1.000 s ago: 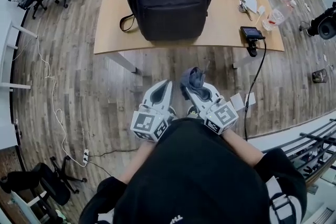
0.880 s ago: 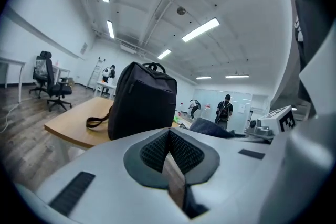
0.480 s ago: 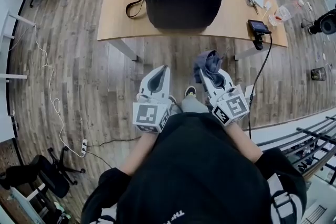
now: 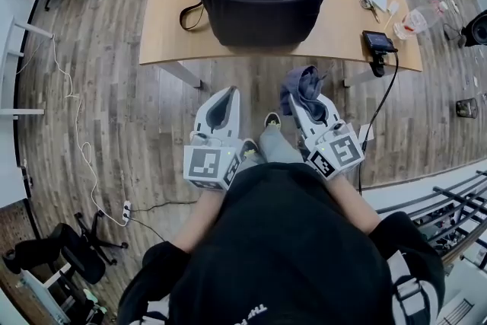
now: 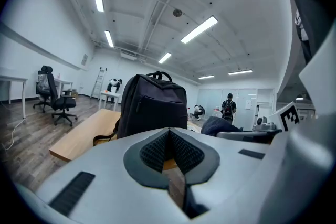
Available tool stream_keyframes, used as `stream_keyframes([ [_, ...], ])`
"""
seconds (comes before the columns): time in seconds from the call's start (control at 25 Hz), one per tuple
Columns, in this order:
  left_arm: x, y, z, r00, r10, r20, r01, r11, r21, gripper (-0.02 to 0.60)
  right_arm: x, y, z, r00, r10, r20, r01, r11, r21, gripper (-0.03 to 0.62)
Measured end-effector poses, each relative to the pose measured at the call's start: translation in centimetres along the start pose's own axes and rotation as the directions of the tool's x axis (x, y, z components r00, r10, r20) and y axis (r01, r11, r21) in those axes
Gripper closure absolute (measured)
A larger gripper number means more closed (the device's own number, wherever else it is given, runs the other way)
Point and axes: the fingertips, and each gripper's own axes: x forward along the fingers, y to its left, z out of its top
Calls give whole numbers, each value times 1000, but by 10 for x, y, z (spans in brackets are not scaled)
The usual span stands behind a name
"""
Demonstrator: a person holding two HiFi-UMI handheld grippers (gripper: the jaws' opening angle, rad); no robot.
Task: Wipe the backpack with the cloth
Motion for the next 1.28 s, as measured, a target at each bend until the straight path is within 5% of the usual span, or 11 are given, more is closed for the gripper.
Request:
stream_keyframes([
  [0.32,61,0,19,1000,16,-2,-16,999,40,566,23,-50,28,998,27,56,-30,999,36,553],
  [0.64,116,1,43,999,40,3,-40,997,71,566,45,-79,68,989,118,88,-113,992,-62,553],
  [0.92,143,-8,53,999,52,-14,-50,993,106,565,54,-96,89,974,194,116,-194,981,-7,553],
  [1.28,152,-2,66,998,63,-1,-63,992,111,565,65,-124,93,981,149,126,-163,981,108,553],
])
